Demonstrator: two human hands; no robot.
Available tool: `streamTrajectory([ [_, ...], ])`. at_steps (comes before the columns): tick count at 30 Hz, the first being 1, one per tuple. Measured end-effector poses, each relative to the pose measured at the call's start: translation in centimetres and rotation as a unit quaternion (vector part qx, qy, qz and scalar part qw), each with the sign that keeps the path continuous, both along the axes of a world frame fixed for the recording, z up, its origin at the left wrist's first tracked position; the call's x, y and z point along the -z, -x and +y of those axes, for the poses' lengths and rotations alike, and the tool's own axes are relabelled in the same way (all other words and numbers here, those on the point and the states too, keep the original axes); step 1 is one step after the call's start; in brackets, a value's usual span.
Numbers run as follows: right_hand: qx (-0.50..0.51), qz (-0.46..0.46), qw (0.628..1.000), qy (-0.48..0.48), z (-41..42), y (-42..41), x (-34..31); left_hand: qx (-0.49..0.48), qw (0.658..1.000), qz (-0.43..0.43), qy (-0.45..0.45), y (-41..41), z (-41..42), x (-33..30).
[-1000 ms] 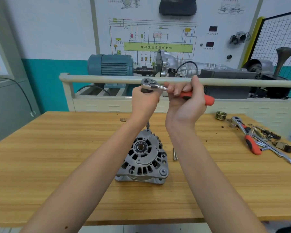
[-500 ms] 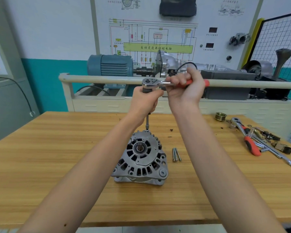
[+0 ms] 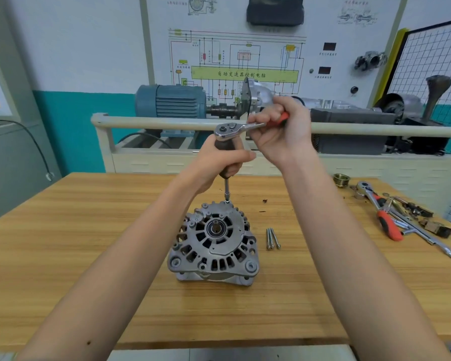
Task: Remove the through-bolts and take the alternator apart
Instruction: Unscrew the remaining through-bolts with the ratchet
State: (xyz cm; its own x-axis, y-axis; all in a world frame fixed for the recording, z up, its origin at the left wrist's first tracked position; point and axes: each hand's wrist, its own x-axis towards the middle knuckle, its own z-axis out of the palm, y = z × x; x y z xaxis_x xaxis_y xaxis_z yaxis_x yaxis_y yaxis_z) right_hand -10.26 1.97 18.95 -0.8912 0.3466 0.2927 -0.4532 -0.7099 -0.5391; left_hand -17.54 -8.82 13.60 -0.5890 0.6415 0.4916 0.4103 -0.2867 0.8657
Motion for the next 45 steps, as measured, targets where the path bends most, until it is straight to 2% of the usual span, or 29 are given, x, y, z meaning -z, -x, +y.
streamTrajectory([
  [2,-0.033,-0.026,0.999,0.001,0.3,0.6,-0.7,0.005,1.0,-0.003,0.01,-0.2,0.2,-0.2],
  [4,-0.02,-0.025,0.999,0.026,0.1,0.8,-0.8,-0.015,1.0,-0.019,0.003,-0.4,0.6,-0.3],
  [9,0.13,0.077,0.985,0.082,-2.5,-0.6,2.0,-0.146,0.986,-0.059,-0.051,-0.6,1.6,0.2],
  [12,0.236,0.173,0.956,0.011,-4.8,-1.8,4.3,-0.222,0.968,-0.078,-0.089,-1.0,2.4,0.3],
  [14,0.259,0.21,0.942,-0.035,-5.5,-2.2,5.0,-0.235,0.964,-0.075,-0.095,-1.1,2.5,0.3],
  [17,0.202,0.176,0.963,0.008,-4.3,-2.1,3.8,-0.187,0.98,-0.045,-0.058,-0.9,1.7,0.3],
  [19,0.127,0.11,0.985,0.041,-2.7,-1.4,2.4,-0.129,0.991,-0.012,-0.037,-0.6,0.8,0.3],
  [21,0.065,0.036,0.997,0.03,-1.2,-0.6,0.7,-0.067,0.997,0.018,-0.025,-0.3,0.2,0.1],
  [24,-0.022,-0.033,0.999,0.006,0.0,0.7,-0.9,-0.008,1.0,0.028,-0.013,-0.4,0.1,-0.1],
  [26,-0.05,-0.039,0.998,0.016,0.2,1.1,-1.1,-0.002,0.999,0.032,-0.006,-0.6,0.6,0.0],
  [28,-0.033,-0.02,0.998,0.042,0.0,0.9,-0.7,-0.026,0.999,0.025,-0.01,-0.8,1.0,0.2],
  [32,0.099,0.072,0.988,0.092,-2.0,-0.6,1.9,-0.139,0.989,-0.008,-0.059,-0.9,1.8,0.6],
  [34,0.168,0.134,0.975,0.063,-3.6,-1.5,3.6,-0.199,0.975,-0.039,-0.091,-0.8,2.3,0.7],
  [37,0.246,0.206,0.946,-0.038,-5.8,-2.3,5.2,-0.254,0.96,-0.061,-0.101,-0.7,2.6,0.6],
  [40,0.234,0.188,0.954,-0.015,-5.6,-2.1,4.3,-0.23,0.967,-0.06,-0.09,-0.8,2.0,0.5],
  [42,0.178,0.142,0.973,0.035,-4.3,-1.5,2.9,-0.19,0.978,-0.04,-0.078,-0.8,1.5,0.5],
  [45,0.079,0.05,0.994,0.055,-2.1,-0.3,0.9,-0.111,0.992,0.002,-0.057,-0.5,0.5,0.5],
])
